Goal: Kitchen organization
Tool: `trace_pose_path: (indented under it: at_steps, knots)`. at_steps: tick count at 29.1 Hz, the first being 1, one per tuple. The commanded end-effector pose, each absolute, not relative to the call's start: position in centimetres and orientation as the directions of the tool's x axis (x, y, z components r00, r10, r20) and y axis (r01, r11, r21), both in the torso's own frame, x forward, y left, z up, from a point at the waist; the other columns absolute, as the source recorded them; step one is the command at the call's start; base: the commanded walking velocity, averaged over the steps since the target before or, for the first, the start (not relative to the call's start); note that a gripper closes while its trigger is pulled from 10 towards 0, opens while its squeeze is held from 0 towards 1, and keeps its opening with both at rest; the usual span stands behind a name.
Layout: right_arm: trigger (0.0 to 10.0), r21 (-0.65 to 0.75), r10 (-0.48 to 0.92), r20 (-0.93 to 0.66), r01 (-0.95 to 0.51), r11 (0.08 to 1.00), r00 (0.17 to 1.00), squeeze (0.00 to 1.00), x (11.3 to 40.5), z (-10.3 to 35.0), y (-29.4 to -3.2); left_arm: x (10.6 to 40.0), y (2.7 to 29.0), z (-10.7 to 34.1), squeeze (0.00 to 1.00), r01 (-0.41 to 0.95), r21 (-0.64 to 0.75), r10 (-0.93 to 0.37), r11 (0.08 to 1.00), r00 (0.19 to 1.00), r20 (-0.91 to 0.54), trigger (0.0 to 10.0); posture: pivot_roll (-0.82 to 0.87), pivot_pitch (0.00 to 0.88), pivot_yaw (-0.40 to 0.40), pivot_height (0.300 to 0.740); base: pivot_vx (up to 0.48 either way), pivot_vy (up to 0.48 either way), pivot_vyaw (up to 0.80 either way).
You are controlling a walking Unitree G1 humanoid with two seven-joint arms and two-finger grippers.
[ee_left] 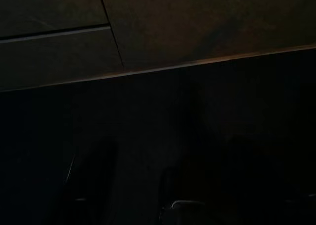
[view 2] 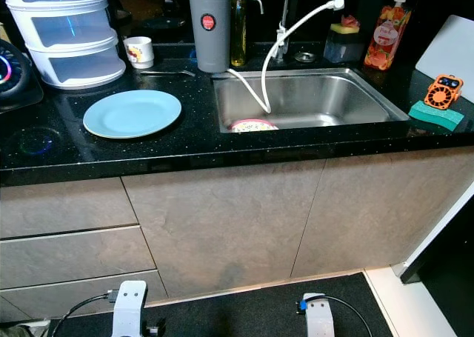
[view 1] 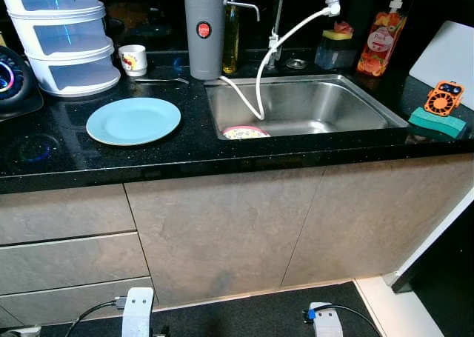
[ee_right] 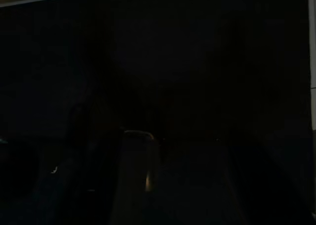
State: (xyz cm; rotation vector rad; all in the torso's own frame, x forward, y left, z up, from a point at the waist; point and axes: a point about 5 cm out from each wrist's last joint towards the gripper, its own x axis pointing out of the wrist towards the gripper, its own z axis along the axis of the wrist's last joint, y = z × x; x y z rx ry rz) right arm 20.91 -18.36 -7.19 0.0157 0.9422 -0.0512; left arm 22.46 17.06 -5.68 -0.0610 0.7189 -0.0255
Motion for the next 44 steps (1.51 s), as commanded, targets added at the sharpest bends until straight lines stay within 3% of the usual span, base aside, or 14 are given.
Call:
trace_pose_path:
  at_steps: [1, 3, 4, 6, 8, 9, 25, 27, 28, 30, 40, 42, 43, 44]
  knots:
    - [10.0, 0.002, -0.036, -0.819, 0.066, 0.998, 0.573, 1.0, 20.4, -7.5, -18.2, 22.3, 16.9, -5.9, 1.0, 0.012, -0.056, -0.047, 0.998, 0.743, -0.668, 10.0, -0.02, 0.084, -0.028, 0.74, 0.0, 0.0, 0.0]
    - [10.0, 0.01, -0.033, -0.819, 0.072, 0.997, 0.573, 1.0, 20.4, -7.5, -18.2, 22.3, 16.9, -5.9, 1.0, 0.014, -0.055, -0.047, 0.998, 0.741, -0.67, 9.9, -0.02, 0.083, -0.024, 0.74, 0.0, 0.0, 0.0]
    - [9.7, 0.015, -0.032, -0.819, 0.077, 0.997, 0.573, 1.0, 20.4, -7.5, -18.2, 22.3, 16.9, -5.9, 1.0, 0.012, -0.066, -0.053, 0.998, 0.742, -0.668, 1.3, -0.02, 0.082, -0.022, 0.74, 0.0, 0.0, 0.0]
    - [0.8, 0.018, -0.033, -0.819, 0.083, 0.996, 0.574, 1.0, 20.4, -7.5, -18.3, 22.2, 16.9, -5.9, 1.0, 0.011, -0.075, -0.058, 0.997, 0.743, -0.667, 0.0, -0.02, 0.079, -0.017, 0.74, 0.0, 0.0, 0.0]
    - [0.8, 0.018, -0.034, -0.818, 0.084, 0.996, 0.574, 1.0, 20.4, -7.5, -18.3, 22.2, 16.9, -5.9, 1.0, 0.012, -0.075, -0.059, 0.997, 0.743, -0.667, 0.0, -0.02, 0.079, -0.016, 0.74, 0.0, 0.0, 0.0]
    - [0.0, 0.016, -0.039, -0.818, 0.091, 0.996, 0.573, 0.0, 20.4, -7.5, -18.5, 22.2, 17.0, -5.9, 0.0, 0.013, -0.069, -0.056, 0.998, 0.74, -0.67, 0.0, -0.03, 0.077, -0.008, 0.74, 0.0, 0.0, 0.0]
    - [0.0, 0.003, -0.059, -0.822, 0.108, 0.994, 0.567, 0.0, 19.9, -7.6, -19.3, 21.8, 17.3, -6.2, 0.0, 0.019, -0.038, -0.04, 0.999, 0.725, -0.688, 0.0, -0.04, 0.074, -0.007, 0.74, 0.0, 0.0, 0.0]
    - [4.9, -0.001, -0.059, -0.821, 0.102, 0.995, 0.568, 0.01, 20.0, -7.6, -19.3, 21.8, 17.4, -6.2, 1.0, 0.02, -0.026, -0.033, 0.999, 0.724, -0.689, 10.0, -0.04, 0.076, -0.008, 0.74, 0.0, 0.0, 0.0]
    - [6.1, 0.0, -0.057, -0.82, 0.1, 0.995, 0.57, 0.7, 20.1, -7.5, -19.3, 21.8, 17.4, -6.2, 1.0, 0.022, -0.027, -0.034, 0.999, 0.725, -0.687, 10.0, -0.04, 0.076, -0.008, 0.74, 0.0, 0.0, 0.0]
    - [6.9, 0.004, -0.055, -0.819, 0.1, 0.995, 0.571, 1.0, 20.1, -7.5, -19.2, 21.8, 17.4, -6.2, 1.0, 0.023, -0.03, -0.037, 0.999, 0.727, -0.686, 10.0, -0.04, 0.076, -0.008, 0.74, 0.0, 0.0, 0.0]
    - [10.0, -0.001, -0.055, -0.818, 0.094, 0.996, 0.573, 1.0, 20.3, -7.5, -19.0, 22.0, 17.3, -6.1, 1.0, 0.033, -0.035, -0.048, 0.999, 0.726, -0.686, 10.0, -0.03, 0.073, -0.008, 0.74, 0.0, 0.0, 0.0]
    - [4.7, 0.0, -0.055, -0.819, 0.096, 0.995, 0.572, 0.77, 20.2, -7.5, -18.9, 22.0, 17.3, -6.1, 1.0, 0.034, -0.033, -0.047, 0.999, 0.728, -0.684, 10.0, -0.03, 0.073, -0.007, 0.74, 0.0, 0.0, 0.0]
    - [0.8, 0.0, -0.055, -0.819, 0.097, 0.995, 0.571, 0.0, 20.2, -7.5, -18.9, 22.0, 17.4, -6.1, 1.0, 0.03, -0.029, -0.041, 0.999, 0.729, -0.683, 0.0, -0.03, 0.074, -0.008, 0.74, 0.0, 0.0, 0.0]
    - [0.8, 0.0, -0.055, -0.819, 0.097, 0.995, 0.571, 0.0, 20.2, -7.5, -18.9, 22.0, 17.4, -6.1, 1.0, 0.03, -0.029, -0.041, 0.999, 0.729, -0.683, 0.0, -0.03, 0.074, -0.008, 0.74, 0.0, 0.0, 0.0]
